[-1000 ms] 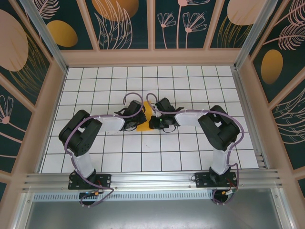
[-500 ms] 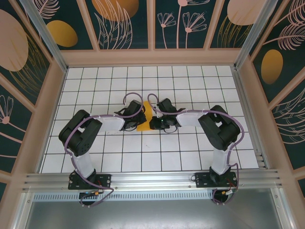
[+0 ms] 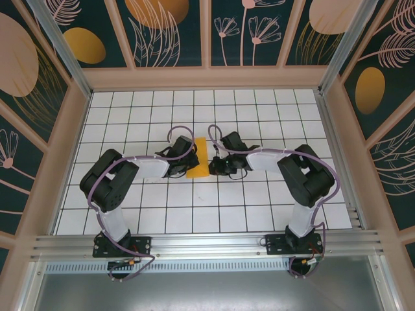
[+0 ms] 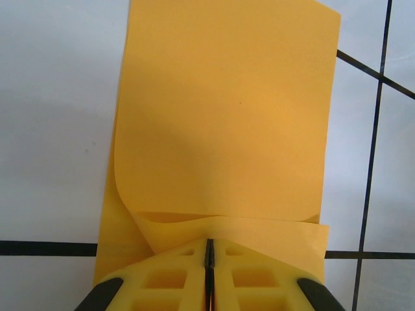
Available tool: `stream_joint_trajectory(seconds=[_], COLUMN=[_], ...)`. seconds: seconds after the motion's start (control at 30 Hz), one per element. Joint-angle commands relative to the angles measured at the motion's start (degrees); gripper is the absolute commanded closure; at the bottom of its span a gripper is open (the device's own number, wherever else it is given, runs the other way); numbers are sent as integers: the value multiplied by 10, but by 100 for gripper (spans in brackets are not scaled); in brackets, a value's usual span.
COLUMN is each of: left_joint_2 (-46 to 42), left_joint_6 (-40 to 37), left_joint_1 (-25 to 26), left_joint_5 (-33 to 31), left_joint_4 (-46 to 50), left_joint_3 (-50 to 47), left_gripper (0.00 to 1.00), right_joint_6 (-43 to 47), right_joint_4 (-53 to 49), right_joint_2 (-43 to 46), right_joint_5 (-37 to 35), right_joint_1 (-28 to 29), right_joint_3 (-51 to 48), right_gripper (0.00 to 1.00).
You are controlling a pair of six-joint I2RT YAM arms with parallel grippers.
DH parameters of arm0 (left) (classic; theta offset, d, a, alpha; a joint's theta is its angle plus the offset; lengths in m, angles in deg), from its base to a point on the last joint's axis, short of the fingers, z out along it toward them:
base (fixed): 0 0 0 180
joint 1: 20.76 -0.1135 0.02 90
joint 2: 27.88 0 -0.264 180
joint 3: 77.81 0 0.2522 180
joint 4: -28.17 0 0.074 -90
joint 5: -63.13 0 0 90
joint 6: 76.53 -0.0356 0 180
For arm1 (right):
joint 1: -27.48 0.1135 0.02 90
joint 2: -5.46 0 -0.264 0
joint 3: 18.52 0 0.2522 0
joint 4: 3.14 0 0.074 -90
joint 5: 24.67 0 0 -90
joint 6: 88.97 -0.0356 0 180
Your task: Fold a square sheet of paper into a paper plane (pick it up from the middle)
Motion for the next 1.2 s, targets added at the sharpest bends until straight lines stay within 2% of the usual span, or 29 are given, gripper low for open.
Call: stream_joint_trajectory(seconds=[0.0,0.33,0.53,0.7,0.87,1.17], left_joint_2=[14,15,0,-34,-52,-31], left_joint_6=[6,5,2,0,29,61], left_joint_1=[-6,-6,-6,-6,-3,15], left_joint_5=[0,6,14,69,120,138], left_joint_4=[23,23,19,-40,-85,-95], left_joint_3=[-13,-8,-6,-20,-45,-63], left_gripper=[90,90,90,87,87,91], right_joint_6=[-11,-1,3,-2,-9,-13], right_joint_4=[5,-11,-34,-45,-49,-49], right_joint_2=[-6,-58,-73,-80,-87,-94], right_joint_5=[7,21,-5,-20,-28,-31], right_joint_1=[0,12,12,12,12,12], right_joint_3=[32,56,55,56,58,56], right_gripper=[91,91,91,93,94,96])
